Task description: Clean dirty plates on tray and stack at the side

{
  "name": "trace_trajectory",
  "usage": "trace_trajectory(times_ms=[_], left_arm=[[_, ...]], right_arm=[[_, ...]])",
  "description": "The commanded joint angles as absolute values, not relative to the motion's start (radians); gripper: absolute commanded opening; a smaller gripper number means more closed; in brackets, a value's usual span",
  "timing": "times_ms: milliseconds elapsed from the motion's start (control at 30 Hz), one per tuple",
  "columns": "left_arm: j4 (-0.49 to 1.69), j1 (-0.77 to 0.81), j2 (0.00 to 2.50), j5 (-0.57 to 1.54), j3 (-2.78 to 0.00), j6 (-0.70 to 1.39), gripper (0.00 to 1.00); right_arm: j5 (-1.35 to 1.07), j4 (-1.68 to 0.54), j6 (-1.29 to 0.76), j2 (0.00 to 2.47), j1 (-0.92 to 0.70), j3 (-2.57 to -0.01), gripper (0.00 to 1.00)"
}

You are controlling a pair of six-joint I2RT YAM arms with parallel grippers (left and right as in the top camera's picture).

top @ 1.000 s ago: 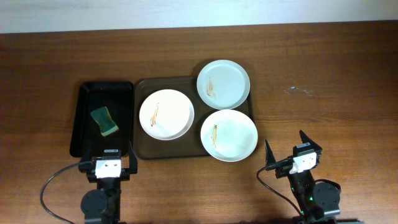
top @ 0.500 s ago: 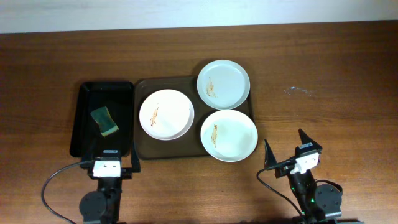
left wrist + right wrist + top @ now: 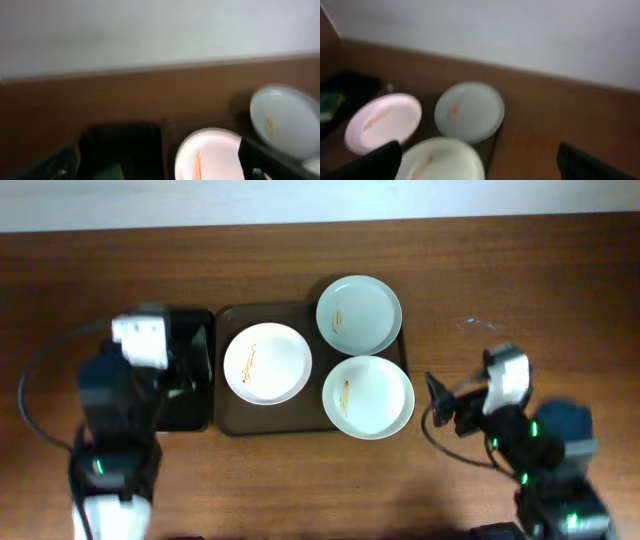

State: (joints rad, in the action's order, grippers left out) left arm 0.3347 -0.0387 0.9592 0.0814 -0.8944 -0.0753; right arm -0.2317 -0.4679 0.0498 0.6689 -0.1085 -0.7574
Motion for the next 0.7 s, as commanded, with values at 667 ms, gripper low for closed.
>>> trace_trajectory(times_ms=[667], left_arm=[[0.976, -0.052, 1.462, 0.021, -1.554, 0.097, 0.99]], right_arm=[[-0.395, -0.673, -0.233, 1.760, -0.399, -1.427, 0.86]])
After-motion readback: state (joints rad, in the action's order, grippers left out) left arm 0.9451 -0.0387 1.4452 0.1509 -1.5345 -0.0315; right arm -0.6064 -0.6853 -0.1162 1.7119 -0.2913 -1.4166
